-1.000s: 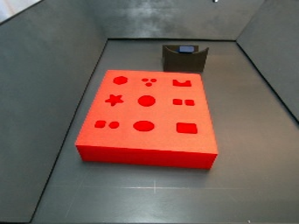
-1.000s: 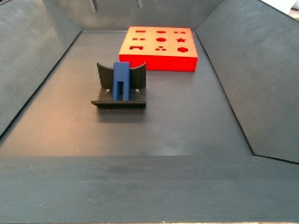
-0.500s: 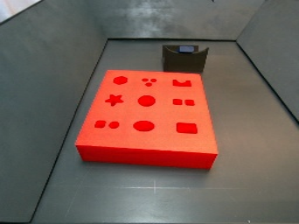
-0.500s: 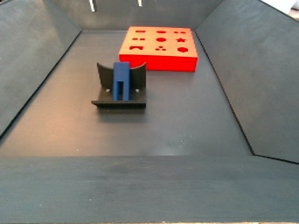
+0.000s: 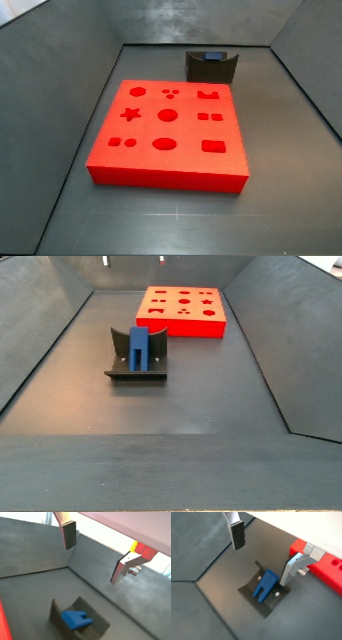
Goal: Pick up the square-circle object. Move up. Place the square-circle object on the fixture. Regrasp the square-circle object. Move to above the board. Insert the square-circle object.
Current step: Regrasp the square-circle object.
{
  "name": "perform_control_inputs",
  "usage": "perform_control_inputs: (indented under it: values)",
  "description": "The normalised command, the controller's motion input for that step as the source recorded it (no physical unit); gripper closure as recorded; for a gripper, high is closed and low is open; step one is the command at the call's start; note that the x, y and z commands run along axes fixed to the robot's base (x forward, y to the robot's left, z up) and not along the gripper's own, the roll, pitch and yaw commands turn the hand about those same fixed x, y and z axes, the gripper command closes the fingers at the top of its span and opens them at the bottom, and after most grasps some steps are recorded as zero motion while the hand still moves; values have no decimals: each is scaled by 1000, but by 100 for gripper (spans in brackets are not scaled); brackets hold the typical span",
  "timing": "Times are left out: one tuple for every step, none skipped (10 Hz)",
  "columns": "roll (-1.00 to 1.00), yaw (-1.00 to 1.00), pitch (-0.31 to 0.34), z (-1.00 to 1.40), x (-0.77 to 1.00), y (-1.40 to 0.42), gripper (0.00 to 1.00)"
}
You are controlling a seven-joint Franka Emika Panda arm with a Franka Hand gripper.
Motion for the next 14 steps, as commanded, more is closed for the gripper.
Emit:
perform_control_inputs:
  values:
    - [1000,59,77,-8,67,-30,0]
    - [1000,66,93,-10,76,-30,0]
    - [1000,96,137,-10,90,-36,0]
    - [1000,116,155,-9,91,-36,0]
    - [768,142,147,-14,89,-38,0]
    - [569,157,131,-12,89,-40,0]
    - [334,170,104,-6,87,-28,0]
    - [263,174,84,-3,81,-23,0]
    - [125,191,63,-1000,31,76,0]
    - [108,183,32,-1000,36,74,0]
    - [95,169,-13,-1000,49,68,0]
    - [87,157,-39,-1000,56,65,0]
    - [72,115,-99,-1000,67,60,0]
    - [70,96,-116,-1000,72,56,0]
